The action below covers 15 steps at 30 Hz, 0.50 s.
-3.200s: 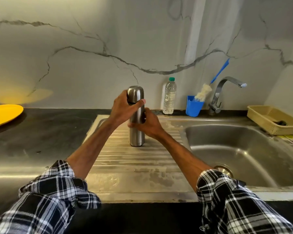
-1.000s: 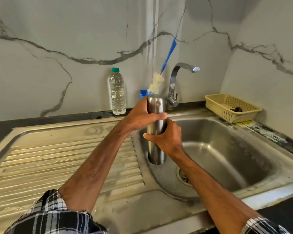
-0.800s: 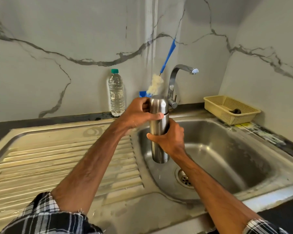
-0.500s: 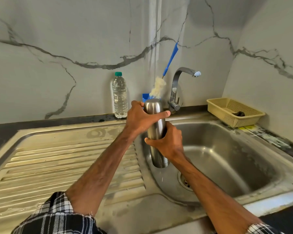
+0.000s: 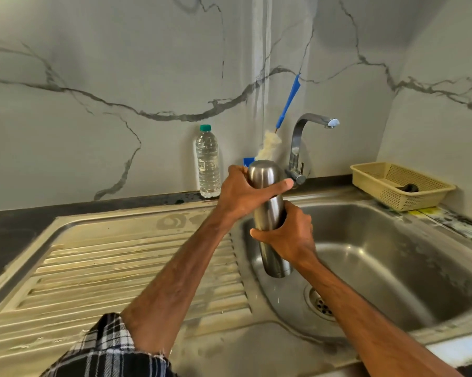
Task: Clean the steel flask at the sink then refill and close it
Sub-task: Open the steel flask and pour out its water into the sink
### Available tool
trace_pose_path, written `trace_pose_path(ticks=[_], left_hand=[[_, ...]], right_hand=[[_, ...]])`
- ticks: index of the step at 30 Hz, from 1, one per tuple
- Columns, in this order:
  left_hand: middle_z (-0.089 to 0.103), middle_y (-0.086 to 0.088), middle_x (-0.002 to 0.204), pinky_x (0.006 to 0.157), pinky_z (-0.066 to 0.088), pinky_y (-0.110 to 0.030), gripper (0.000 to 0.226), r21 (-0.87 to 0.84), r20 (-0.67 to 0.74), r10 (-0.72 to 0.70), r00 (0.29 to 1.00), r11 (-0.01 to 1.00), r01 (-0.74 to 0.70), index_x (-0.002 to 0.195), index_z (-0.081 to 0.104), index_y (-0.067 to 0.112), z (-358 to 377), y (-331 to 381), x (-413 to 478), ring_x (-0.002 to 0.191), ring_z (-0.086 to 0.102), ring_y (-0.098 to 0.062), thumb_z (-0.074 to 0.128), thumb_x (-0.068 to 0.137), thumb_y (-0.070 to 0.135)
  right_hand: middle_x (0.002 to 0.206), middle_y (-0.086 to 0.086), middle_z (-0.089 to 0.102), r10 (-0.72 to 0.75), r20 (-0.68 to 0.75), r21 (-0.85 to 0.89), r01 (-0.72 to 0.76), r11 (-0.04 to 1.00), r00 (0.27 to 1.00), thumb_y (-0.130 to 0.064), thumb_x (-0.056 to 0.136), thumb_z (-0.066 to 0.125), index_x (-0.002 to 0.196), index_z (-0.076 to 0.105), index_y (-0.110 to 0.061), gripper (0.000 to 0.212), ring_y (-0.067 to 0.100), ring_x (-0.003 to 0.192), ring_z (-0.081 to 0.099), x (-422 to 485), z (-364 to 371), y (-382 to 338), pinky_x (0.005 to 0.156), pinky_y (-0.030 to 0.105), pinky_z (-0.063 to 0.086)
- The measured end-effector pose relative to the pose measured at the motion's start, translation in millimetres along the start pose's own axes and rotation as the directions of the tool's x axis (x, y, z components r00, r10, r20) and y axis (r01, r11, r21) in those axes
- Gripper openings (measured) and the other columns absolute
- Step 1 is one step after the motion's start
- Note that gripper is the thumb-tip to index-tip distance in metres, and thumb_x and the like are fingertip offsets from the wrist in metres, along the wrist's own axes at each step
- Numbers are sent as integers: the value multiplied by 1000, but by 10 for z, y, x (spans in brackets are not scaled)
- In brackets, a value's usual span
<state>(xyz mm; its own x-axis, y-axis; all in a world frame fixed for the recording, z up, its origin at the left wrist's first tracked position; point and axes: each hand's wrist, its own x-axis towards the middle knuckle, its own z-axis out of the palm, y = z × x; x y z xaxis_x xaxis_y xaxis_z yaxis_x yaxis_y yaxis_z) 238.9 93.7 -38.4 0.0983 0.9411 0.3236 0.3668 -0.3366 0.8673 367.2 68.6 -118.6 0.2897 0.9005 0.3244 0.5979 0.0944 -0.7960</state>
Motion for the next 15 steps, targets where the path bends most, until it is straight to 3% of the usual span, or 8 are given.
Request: trace_pose_path(ticks=[2, 5, 10, 15], left_hand=[[66, 13, 101, 71, 52, -18, 68, -28, 62, -16, 998, 999, 18, 113, 54, 26, -31, 33, -6, 94, 68, -5, 89, 65, 60], [67, 13, 100, 75, 55, -17, 40, -63, 147, 19, 989, 998, -10, 102, 56, 34, -75, 29, 7, 89, 66, 1, 86, 77, 46], [70, 13, 103, 82, 59, -25, 62, -80, -3, 87, 996, 993, -87, 113, 66, 27, -111, -37, 66, 92, 68, -2, 92, 63, 54], [75, 8, 99, 85, 63, -35, 63, -159, -130, 101, 986, 980, -122, 113, 71, 28, -264, -80, 159, 89, 73, -9, 93, 61, 55]], right_hand=[[96, -5, 70, -16, 15, 3, 16, 1000, 1000, -45, 51, 95, 107, 62, -22, 69, 15, 85, 69, -29, 26, -33, 78, 37, 62], [93, -7, 70, -20, 15, 10, 20, 1000, 1000, -42, 54, 96, 103, 60, -23, 64, 11, 83, 69, -46, 6, -48, 77, 30, 60], [95, -5, 72, -10, 29, -4, 10, 1000, 1000, -42, 53, 96, 109, 64, -20, 68, 11, 82, 69, -44, -4, -44, 77, 32, 61], [94, -6, 67, 6, 61, -10, -6, 1000, 998, -36, 55, 96, 112, 64, -18, 68, 9, 82, 66, -88, -5, -53, 70, 19, 52]])
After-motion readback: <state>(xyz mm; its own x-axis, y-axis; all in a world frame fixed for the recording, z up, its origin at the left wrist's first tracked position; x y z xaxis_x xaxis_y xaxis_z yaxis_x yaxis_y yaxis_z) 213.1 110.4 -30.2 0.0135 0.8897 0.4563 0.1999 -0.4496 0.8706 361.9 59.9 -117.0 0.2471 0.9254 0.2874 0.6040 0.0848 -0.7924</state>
